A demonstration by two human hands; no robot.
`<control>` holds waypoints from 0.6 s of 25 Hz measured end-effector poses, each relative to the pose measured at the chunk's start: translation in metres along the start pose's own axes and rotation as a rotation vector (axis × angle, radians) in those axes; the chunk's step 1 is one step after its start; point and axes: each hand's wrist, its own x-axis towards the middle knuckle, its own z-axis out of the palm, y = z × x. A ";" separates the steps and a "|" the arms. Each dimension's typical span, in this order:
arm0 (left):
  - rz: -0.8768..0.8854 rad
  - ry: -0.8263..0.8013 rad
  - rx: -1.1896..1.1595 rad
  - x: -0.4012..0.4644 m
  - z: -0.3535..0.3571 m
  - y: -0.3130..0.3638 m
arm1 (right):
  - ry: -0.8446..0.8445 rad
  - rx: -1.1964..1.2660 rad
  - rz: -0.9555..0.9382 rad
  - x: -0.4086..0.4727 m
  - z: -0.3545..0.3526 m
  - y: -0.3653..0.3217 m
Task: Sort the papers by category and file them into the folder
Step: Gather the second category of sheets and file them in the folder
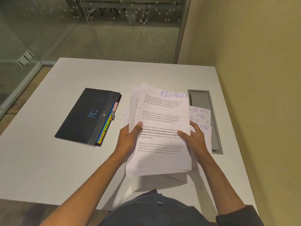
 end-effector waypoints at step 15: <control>0.000 -0.176 0.134 0.020 -0.002 0.000 | -0.003 -0.054 -0.054 -0.018 0.014 -0.029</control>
